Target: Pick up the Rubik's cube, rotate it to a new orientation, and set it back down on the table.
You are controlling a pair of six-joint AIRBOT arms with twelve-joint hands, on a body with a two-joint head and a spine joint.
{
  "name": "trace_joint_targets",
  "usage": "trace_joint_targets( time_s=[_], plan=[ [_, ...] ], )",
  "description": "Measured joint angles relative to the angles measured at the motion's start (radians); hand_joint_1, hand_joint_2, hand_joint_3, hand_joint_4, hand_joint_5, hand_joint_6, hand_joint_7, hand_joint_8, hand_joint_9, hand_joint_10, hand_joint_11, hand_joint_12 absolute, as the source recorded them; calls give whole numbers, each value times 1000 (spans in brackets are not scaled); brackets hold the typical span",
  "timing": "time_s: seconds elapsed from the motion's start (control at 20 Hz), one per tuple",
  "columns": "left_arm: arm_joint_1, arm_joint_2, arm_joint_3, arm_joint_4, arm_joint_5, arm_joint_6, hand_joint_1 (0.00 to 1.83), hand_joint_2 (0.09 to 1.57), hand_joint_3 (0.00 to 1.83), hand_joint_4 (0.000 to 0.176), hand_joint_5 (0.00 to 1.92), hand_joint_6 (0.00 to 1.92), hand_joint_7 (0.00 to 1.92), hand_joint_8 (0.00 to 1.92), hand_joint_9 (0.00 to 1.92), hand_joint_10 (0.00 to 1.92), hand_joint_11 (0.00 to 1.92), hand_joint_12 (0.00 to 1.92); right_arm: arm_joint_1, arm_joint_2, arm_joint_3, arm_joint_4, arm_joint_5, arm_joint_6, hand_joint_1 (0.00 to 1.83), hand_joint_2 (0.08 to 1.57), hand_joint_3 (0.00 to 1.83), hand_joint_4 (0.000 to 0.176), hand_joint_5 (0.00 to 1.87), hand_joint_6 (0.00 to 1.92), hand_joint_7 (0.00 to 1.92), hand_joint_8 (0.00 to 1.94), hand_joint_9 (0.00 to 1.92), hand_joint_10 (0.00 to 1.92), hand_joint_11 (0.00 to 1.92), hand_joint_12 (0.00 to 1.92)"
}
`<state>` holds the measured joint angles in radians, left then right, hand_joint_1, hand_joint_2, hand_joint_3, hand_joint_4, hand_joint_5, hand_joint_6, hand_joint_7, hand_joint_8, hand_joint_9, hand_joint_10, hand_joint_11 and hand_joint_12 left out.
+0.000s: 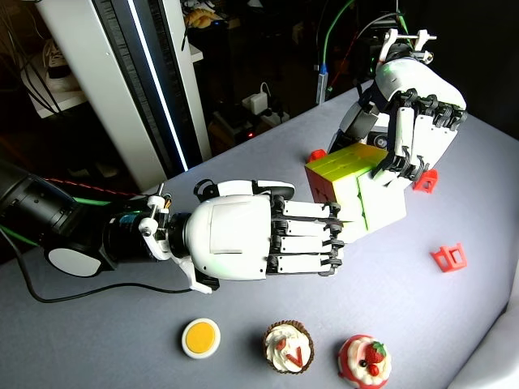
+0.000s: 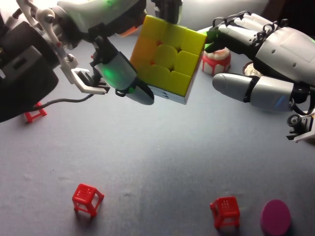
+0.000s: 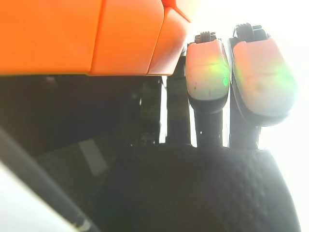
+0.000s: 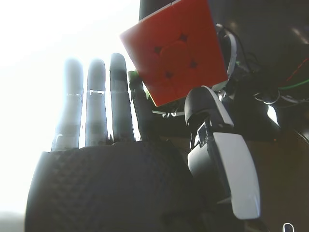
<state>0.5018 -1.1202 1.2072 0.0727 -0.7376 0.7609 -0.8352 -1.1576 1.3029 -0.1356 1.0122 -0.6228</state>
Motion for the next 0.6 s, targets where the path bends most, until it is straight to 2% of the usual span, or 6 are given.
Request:
trace_joint_targets(
  time_s=[0.15,0.25,0.35,0.45,0.55,0.6],
  plan=[
    [1,0,3,-4,4,4,1187,645,1444,0,792,1907,1009,1921,1324,1921,1408,1921,0,11,-14,-8,12,-1,77,1362,0,0,72,763,229,438,0,1077,0,1362],
    [2,0,4,-5,4,3,1552,634,1087,0,1016,1920,1294,1921,1417,1921,1509,1921,0,15,-26,-6,23,-1,120,1355,0,0,2,830,126,576,0,1076,0,1349],
    [2,0,4,-10,6,10,1426,526,1566,0,1016,1921,1026,1921,1432,1921,1560,1921,0,17,-42,-19,38,-1,105,1363,2,0,0,870,58,595,0,1059,0,1382],
    [6,0,6,-18,10,15,1374,556,1520,0,805,1866,1012,1870,1124,1921,1488,1921,4,23,-55,-60,64,0,50,1384,3,0,0,783,50,421,0,1008,0,1472],
    [6,0,6,-26,11,19,1510,586,1256,0,1058,1916,1298,1919,1461,1921,1594,1921,4,23,-56,-72,68,0,2,1401,3,0,0,843,162,497,0,1038,0,1503],
    [6,0,8,-27,10,19,1259,613,1408,0,884,1827,1068,1921,1342,1921,1451,1921,4,23,-60,-76,68,0,0,1397,1,0,65,854,203,554,0,1074,0,1546]
  ],
)
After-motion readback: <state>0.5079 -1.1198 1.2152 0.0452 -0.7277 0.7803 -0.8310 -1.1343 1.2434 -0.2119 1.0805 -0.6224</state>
